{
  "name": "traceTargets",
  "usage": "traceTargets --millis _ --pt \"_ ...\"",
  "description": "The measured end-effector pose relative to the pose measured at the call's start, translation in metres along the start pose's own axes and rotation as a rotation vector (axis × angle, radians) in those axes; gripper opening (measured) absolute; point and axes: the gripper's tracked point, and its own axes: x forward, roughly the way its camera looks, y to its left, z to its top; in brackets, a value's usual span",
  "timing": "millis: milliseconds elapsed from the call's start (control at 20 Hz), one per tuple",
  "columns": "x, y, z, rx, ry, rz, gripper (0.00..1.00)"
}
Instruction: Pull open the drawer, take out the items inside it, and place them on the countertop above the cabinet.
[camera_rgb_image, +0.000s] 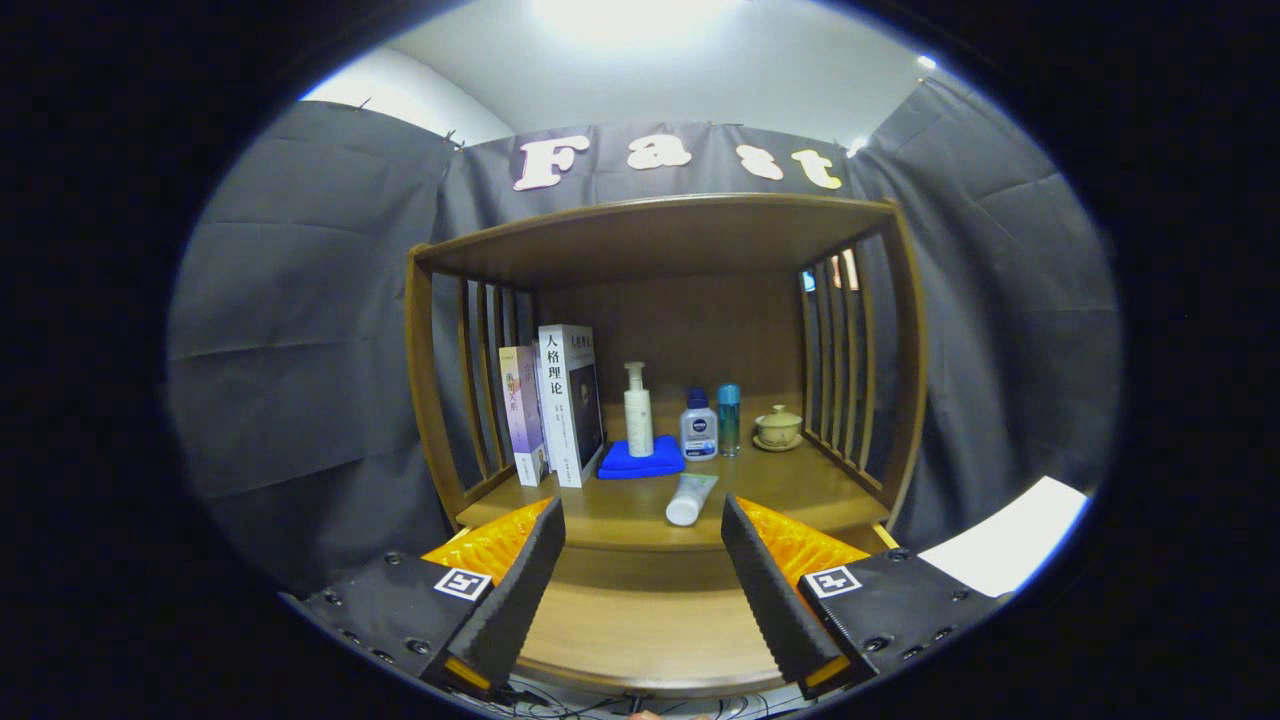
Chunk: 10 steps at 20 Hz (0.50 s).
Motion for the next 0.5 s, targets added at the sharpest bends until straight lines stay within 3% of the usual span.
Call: traceTargets --millis 350,500 --pt "-0.058 -0.018 -0.059 0.036 0.004 -0.083 0.98" --pt "-0.066 -0.014 -0.085 0.068 0.010 -0.074 0.98"
